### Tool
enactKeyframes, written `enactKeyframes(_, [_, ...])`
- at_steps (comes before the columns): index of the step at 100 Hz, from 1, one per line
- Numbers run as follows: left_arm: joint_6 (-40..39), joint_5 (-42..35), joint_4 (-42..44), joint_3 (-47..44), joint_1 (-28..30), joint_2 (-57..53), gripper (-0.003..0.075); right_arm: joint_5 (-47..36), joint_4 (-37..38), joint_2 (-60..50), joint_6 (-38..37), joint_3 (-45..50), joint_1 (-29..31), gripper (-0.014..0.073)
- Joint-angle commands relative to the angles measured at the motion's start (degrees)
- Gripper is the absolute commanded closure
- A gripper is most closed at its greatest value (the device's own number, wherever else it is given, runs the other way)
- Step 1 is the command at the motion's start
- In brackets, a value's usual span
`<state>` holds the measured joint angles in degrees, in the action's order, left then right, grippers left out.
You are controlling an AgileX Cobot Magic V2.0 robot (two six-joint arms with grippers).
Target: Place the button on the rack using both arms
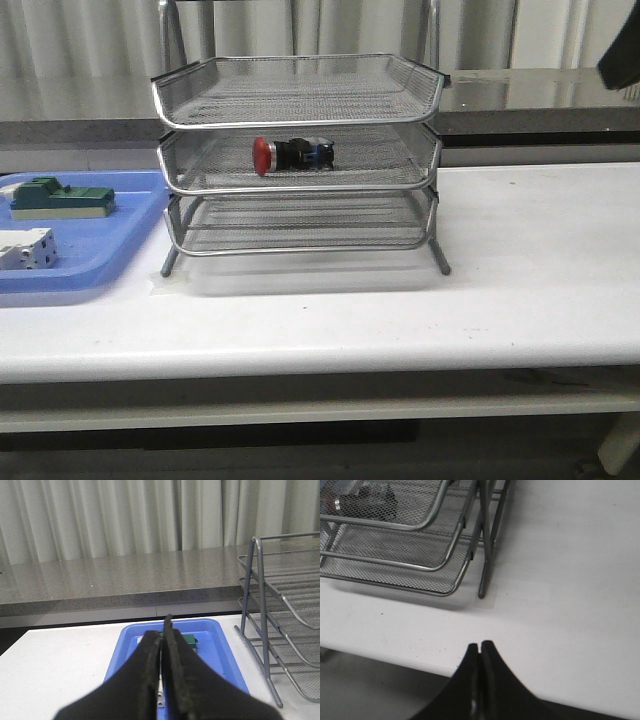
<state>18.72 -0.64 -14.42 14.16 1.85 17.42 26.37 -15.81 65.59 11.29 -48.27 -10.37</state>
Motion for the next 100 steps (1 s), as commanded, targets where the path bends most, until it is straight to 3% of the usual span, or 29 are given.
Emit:
enactKeyframes(1, [-0.51,-4.18,-0.51,1.56,-0.08,0.48,0.0716,-4.24,0.83,-7.04,0.67,2.22,0.96,0.0651])
enactKeyframes(32, [-0.51,-4.18,-0.51,1.56,-0.08,0.48,0.0716,-5.68,1.08,-27.11,0.67,14.56,0.95,0.0651])
enactKeyframes(57, [-0.51,-4.18,-0.51,1.56,-0.08,0.48,0.0716,-4.67,1.08,-40.49,0.67,19.36,0.95,0.0651])
enactKeyframes(100, [-0.51,-4.18,-0.51,1.56,-0.08,0.48,0.0716,-2.93,1.08,-43.97,0.67,19.36,0.95,0.0651])
